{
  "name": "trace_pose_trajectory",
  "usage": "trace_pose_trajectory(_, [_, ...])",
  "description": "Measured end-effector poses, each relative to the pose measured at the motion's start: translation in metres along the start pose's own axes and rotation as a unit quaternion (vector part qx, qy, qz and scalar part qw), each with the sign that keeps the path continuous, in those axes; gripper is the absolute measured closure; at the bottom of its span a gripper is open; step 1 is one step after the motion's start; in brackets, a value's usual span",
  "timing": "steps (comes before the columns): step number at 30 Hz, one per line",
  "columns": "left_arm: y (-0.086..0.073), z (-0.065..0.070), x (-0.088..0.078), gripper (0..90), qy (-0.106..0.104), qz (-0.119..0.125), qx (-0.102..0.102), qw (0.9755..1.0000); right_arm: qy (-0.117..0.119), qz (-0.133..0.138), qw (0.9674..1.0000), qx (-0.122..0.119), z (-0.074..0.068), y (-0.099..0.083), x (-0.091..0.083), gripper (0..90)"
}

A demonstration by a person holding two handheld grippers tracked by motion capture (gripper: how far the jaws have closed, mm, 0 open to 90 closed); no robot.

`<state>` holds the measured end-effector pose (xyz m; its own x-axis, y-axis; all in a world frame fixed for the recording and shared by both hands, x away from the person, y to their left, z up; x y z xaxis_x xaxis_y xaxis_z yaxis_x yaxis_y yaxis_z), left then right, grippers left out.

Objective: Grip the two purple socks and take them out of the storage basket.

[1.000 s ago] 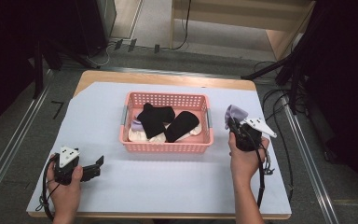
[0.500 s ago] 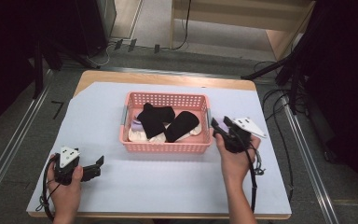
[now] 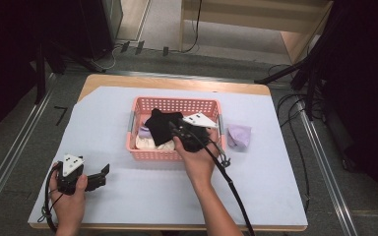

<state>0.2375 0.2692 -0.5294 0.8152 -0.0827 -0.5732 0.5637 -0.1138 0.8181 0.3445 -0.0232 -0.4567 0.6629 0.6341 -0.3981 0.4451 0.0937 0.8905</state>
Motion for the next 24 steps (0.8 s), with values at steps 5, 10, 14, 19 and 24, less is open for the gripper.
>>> trace_pose_trajectory(5, [0.000,0.000,0.000,6.1,-0.001,-0.002,0.000,1.0000,0.018,-0.035,0.9990,-0.019,-0.023,0.002,0.031,68.5])
trace_pose_trajectory(10, [0.000,0.000,0.000,6.1,-0.001,0.000,0.000,1.0000,0.028,-0.073,0.9966,-0.025,-0.035,0.000,0.056,70.3])
trace_pose_trajectory(14, [0.000,0.000,0.000,6.1,-0.001,0.001,-0.003,1.0000,0.025,-0.115,0.9927,-0.028,-0.042,0.000,0.075,71.9])
trace_pose_trajectory(19, [0.000,0.000,0.000,6.1,0.000,-0.001,-0.001,1.0000,0.001,-0.174,0.9848,0.008,-0.044,-0.004,0.091,77.1])
trace_pose_trajectory(24, [0.000,0.000,0.000,6.1,0.000,-0.001,0.000,1.0000,0.001,-0.205,0.9786,0.022,-0.048,-0.006,0.099,76.4])
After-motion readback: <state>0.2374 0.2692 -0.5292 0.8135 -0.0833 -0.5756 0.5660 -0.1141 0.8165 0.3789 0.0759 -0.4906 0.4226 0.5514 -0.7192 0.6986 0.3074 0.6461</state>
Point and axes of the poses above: each handheld gripper's, and its own axes: x roughly forward along the jaws, y roughly out of its top, z roughly to its right, the point moved 4 cm from there along x, roughly forward along the jaws, and after that the axes turned 6 degrees about y, right-handed, at the moved point
